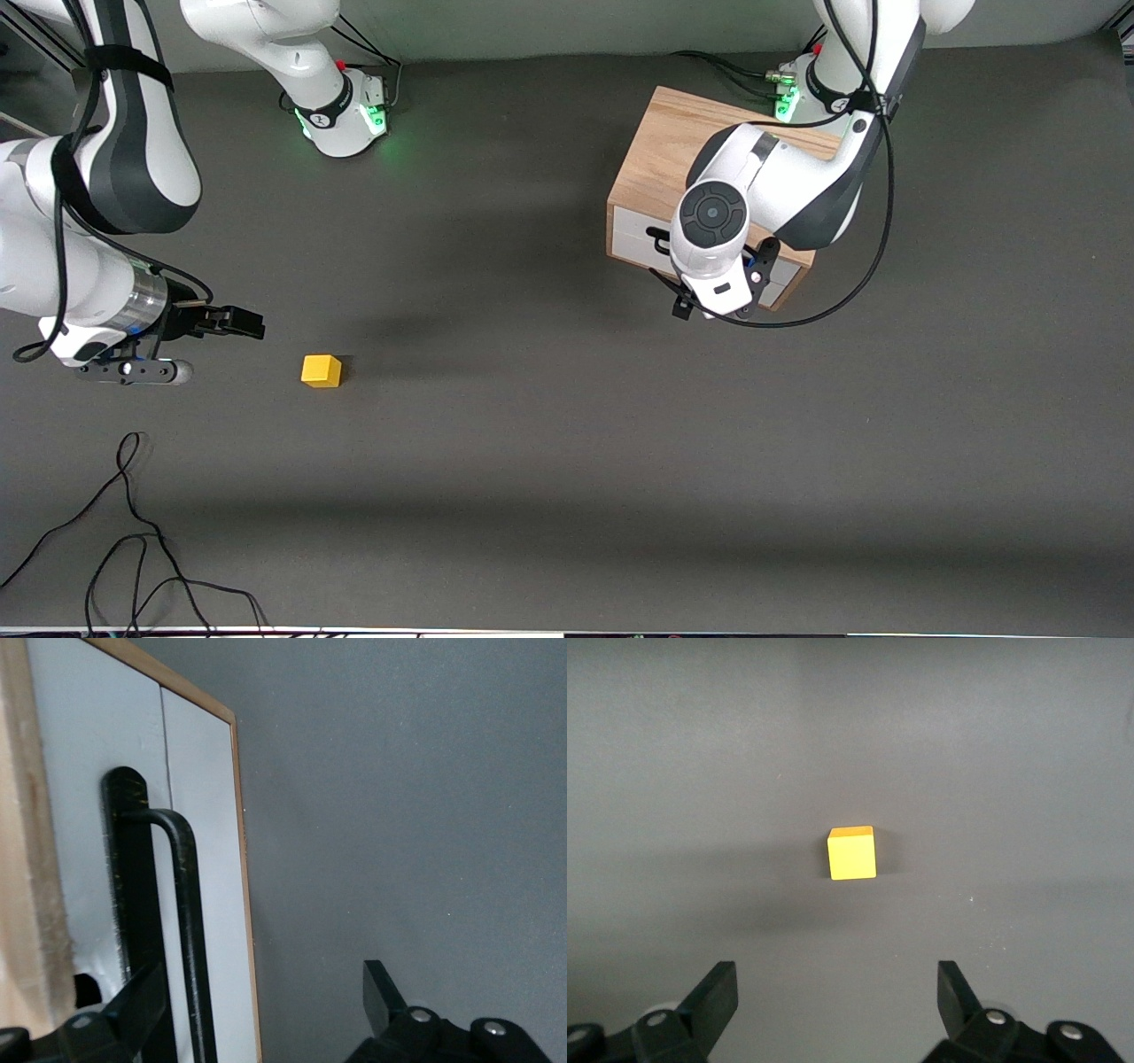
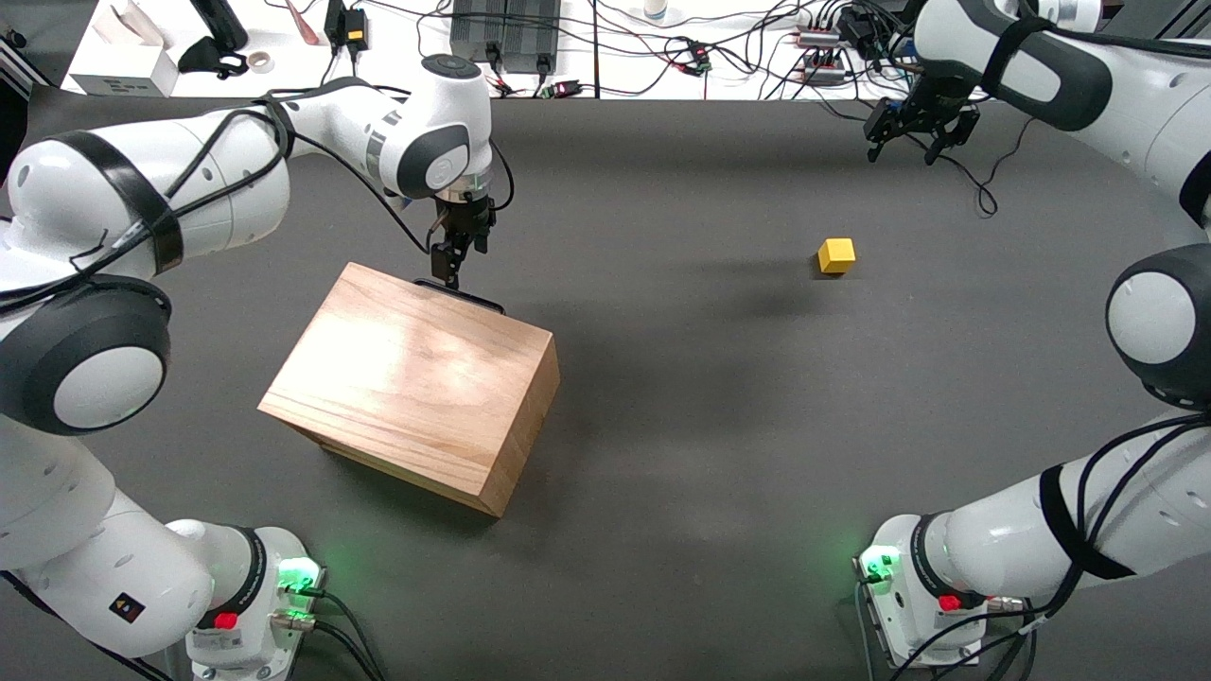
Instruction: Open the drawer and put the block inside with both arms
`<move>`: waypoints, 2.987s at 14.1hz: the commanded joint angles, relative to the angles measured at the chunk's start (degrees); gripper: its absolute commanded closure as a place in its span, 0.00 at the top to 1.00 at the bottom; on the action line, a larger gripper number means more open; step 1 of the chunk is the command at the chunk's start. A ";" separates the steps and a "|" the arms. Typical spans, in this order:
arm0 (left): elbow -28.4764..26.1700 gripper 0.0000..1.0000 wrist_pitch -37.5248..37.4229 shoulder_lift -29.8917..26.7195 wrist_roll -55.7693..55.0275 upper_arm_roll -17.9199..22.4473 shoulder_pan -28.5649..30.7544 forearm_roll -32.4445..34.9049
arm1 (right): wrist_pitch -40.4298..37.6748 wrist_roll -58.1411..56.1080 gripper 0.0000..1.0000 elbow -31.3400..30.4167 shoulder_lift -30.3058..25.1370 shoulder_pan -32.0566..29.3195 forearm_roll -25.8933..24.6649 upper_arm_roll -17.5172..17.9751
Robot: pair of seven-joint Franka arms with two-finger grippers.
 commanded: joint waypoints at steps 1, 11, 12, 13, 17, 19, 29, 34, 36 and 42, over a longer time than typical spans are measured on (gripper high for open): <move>-0.70 1.00 1.33 1.06 -0.99 -0.09 -0.12 -0.69 | 1.85 -1.37 1.00 -2.33 -1.77 0.22 -0.78 -0.45; -0.27 1.00 2.74 2.82 -0.73 -0.09 0.06 -2.62 | 15.74 -1.37 1.00 -12.26 -0.54 0.40 -1.04 -0.45; -0.09 1.00 2.82 3.08 -0.73 -0.09 0.23 -2.62 | 16.44 -1.37 1.00 -12.44 -0.02 0.48 -1.13 -0.45; 0.00 1.00 3.96 3.08 -0.64 -0.09 1.02 -2.62 | 18.19 -1.37 1.00 -12.44 2.25 0.49 -1.39 -0.45; 1.22 1.00 4.58 3.78 -0.20 -0.09 1.55 -2.62 | 23.56 -1.98 1.00 -14.19 5.61 0.57 -1.39 -0.36; 3.33 1.00 4.58 4.83 -0.11 -0.09 1.55 -2.62 | 26.71 -2.07 1.00 -16.21 5.52 0.57 -1.31 -0.36; 13.26 1.00 4.67 11.86 0.06 0.00 1.64 -2.54 | 34.11 -2.07 1.00 -20.44 6.40 0.49 -1.31 -0.36; 18.80 1.00 4.58 15.38 0.15 -0.09 2.25 -2.54 | 34.73 -1.98 1.00 -20.53 7.63 0.31 -0.69 -0.36; 20.47 1.00 4.67 16.35 0.15 -0.09 2.25 -2.54 | 34.81 -1.98 1.00 -20.53 8.07 0.31 -0.69 -0.36; 25.31 1.00 4.67 18.72 -0.03 -0.09 2.25 -2.36 | 38.40 -1.98 1.00 -21.05 10.44 0.40 -0.69 -0.36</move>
